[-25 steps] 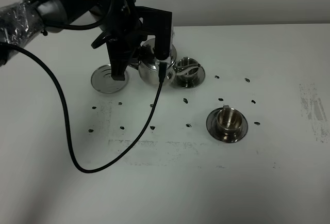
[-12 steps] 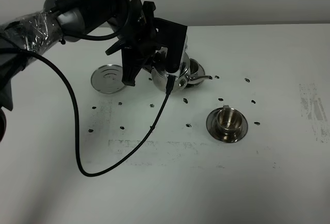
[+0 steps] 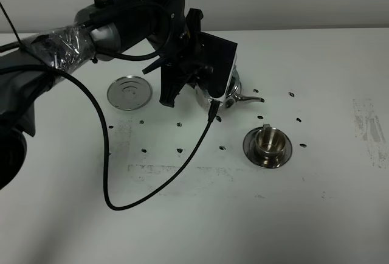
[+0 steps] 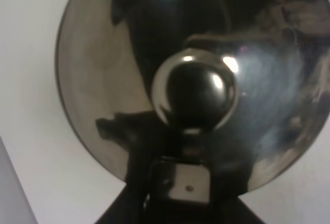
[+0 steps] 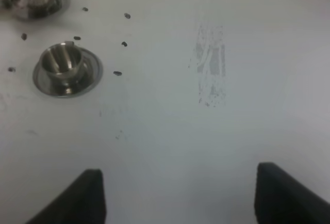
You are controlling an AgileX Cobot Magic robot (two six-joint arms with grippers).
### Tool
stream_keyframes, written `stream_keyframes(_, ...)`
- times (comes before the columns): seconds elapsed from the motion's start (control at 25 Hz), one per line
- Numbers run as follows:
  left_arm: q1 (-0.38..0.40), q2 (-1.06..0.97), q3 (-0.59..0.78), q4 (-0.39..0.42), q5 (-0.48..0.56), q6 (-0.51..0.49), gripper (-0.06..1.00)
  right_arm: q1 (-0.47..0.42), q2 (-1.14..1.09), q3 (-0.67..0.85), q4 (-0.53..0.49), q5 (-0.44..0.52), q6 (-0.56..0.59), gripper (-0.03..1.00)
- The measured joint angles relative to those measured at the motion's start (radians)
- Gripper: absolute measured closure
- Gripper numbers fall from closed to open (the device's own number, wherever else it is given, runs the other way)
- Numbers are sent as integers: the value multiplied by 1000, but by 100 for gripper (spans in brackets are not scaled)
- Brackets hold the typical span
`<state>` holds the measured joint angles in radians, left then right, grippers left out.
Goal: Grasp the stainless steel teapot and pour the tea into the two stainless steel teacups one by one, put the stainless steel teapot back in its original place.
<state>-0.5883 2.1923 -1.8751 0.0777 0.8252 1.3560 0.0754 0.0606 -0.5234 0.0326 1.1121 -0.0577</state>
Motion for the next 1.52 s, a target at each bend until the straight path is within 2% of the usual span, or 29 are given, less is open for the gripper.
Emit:
stream_keyframes(0.8, -63, 32, 0, 93, -55, 11, 76, 0, 0, 0, 0, 0, -1, 38)
stream_keyframes(1.52, -91, 52, 0, 168, -56, 11, 76, 0, 0, 0, 0, 0, -1, 38)
